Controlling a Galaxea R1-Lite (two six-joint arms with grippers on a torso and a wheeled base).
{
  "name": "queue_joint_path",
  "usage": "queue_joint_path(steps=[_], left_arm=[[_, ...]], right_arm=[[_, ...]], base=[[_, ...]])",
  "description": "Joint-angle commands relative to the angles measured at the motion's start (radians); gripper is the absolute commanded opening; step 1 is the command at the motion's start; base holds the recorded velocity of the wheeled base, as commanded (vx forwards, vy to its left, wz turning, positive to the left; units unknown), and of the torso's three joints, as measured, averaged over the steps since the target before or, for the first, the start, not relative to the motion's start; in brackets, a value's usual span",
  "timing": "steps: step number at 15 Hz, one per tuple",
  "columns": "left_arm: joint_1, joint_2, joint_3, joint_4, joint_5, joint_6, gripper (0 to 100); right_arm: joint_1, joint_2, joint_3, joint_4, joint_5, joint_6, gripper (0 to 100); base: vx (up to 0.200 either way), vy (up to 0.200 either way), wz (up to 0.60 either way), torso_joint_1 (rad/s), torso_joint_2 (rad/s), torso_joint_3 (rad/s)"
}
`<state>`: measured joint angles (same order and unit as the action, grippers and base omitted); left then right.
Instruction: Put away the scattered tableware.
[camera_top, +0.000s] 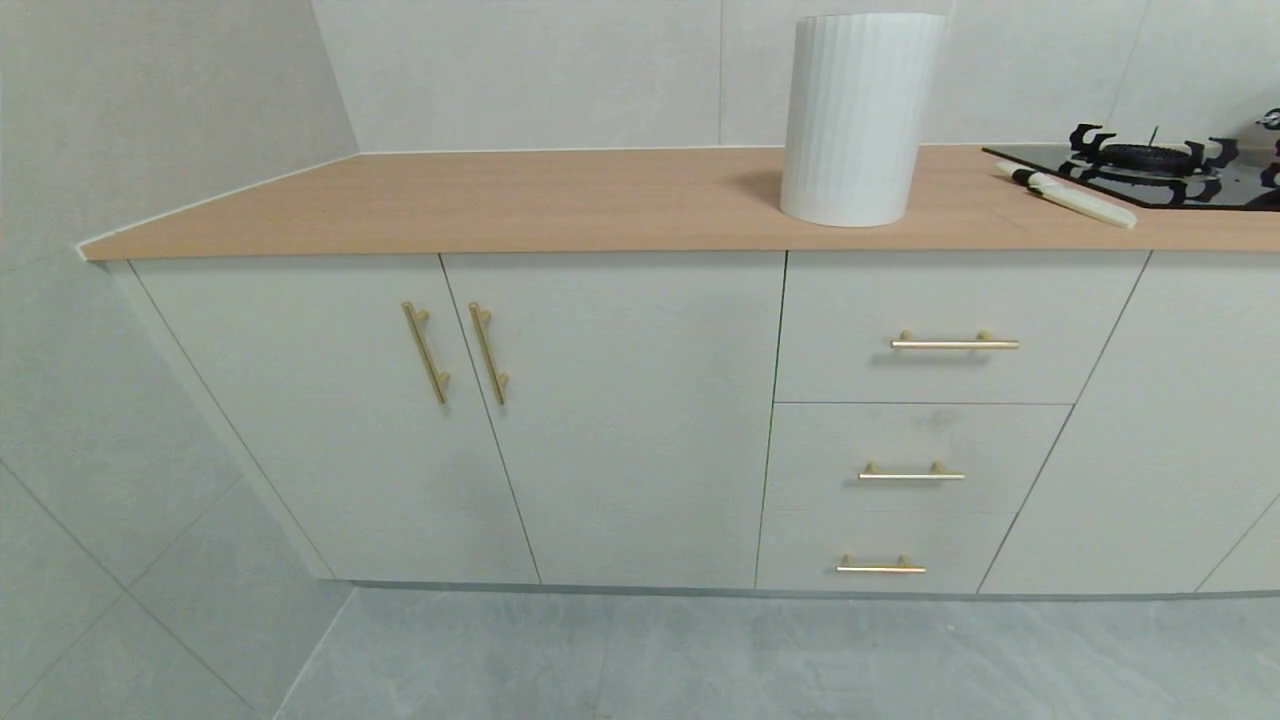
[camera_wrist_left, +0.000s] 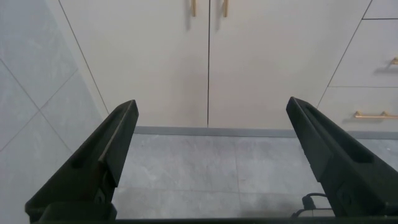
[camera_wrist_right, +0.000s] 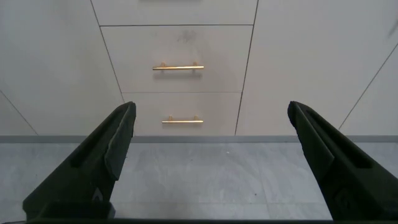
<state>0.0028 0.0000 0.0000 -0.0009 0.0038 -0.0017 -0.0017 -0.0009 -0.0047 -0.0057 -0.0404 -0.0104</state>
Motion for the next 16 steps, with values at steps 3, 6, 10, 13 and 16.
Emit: queue_joint_path(steps=[3, 6, 10, 13, 16], left_arm=[[0.0, 0.0, 0.0, 0.001, 0.001, 0.002, 100], [0.0, 0.0, 0.0, -0.001, 0.001, 0.0, 100], [0.0, 0.0, 0.0, 0.001, 0.001, 0.002, 100], [0.0, 0.0, 0.0, -0.001, 0.001, 0.003, 100], [0.0, 0.0, 0.0, -0.001, 0.001, 0.002, 100]], right_arm=[[0.0, 0.001, 0.003, 0.003, -0.001, 0.001, 100], [0.0, 0.002, 0.003, 0.003, -0.001, 0.001, 100], [0.0, 0.002, 0.005, 0.003, -0.001, 0.001, 100], [0.0, 0.002, 0.003, 0.003, -0.001, 0.0, 100], [0.0, 0.002, 0.003, 0.003, -0.001, 0.0, 100]], base=[[0.0, 0.0, 0.0, 0.0, 0.0, 0.0], [0.0, 0.0, 0.0, 0.0, 0.0, 0.0], [0.05, 0.0, 0.0, 0.002, 0.0, 0.001], [0.2, 0.0, 0.0, 0.007, 0.0, -0.002], [0.2, 0.0, 0.0, 0.002, 0.0, 0.001]])
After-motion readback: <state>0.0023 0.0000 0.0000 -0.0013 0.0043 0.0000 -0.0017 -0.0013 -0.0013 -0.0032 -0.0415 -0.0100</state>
